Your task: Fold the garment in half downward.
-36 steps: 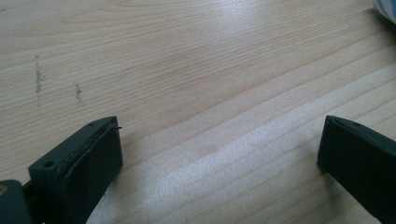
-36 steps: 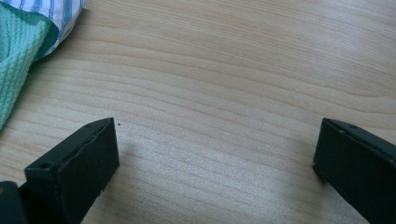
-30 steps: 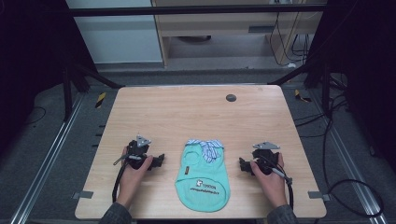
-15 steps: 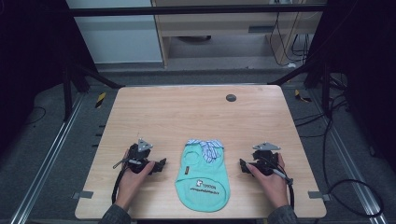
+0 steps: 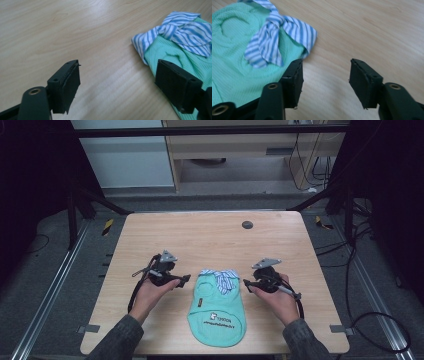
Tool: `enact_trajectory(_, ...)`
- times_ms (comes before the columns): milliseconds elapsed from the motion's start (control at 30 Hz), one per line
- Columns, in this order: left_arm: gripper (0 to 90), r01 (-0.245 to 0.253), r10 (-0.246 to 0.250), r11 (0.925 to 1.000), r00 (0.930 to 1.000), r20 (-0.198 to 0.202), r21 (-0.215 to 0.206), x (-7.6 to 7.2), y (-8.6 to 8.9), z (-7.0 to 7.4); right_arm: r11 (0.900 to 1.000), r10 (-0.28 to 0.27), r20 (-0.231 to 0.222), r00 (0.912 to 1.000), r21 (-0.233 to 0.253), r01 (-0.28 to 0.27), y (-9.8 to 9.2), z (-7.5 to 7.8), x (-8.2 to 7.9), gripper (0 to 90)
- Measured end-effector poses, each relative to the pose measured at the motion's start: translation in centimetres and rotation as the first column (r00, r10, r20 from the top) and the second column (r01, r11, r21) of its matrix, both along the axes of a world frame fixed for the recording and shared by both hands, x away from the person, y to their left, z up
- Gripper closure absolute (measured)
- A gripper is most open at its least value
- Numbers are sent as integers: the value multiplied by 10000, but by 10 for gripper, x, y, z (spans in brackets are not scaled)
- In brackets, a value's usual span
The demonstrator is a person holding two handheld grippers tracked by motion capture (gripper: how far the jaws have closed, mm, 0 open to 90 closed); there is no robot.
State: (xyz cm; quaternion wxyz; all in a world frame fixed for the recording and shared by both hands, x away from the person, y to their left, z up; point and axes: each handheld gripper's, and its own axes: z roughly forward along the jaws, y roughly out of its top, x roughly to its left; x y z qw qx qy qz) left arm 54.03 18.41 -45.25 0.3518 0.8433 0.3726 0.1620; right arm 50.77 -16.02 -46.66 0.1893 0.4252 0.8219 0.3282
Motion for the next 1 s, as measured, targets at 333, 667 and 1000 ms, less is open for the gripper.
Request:
enact_trajectory(333, 426, 381, -384, 9989, 9992, 91, 282, 24, -31, 0, 9973, 702, -249, 9972, 217, -697, 20, 11, 33, 718)
enact_trajectory(667, 508, 549, -542, 9980, 9982, -253, 308, 40, -60, -11, 9963, 844, -480, 9953, 223, -834, 37, -1, 53, 747)
enact_trajectory(1000, 440, 631, -592, 9957, 9965, -592, 675, 42, -63, -28, 9964, 808, -974, 9920, 343, -778, 38, -13, 62, 675)
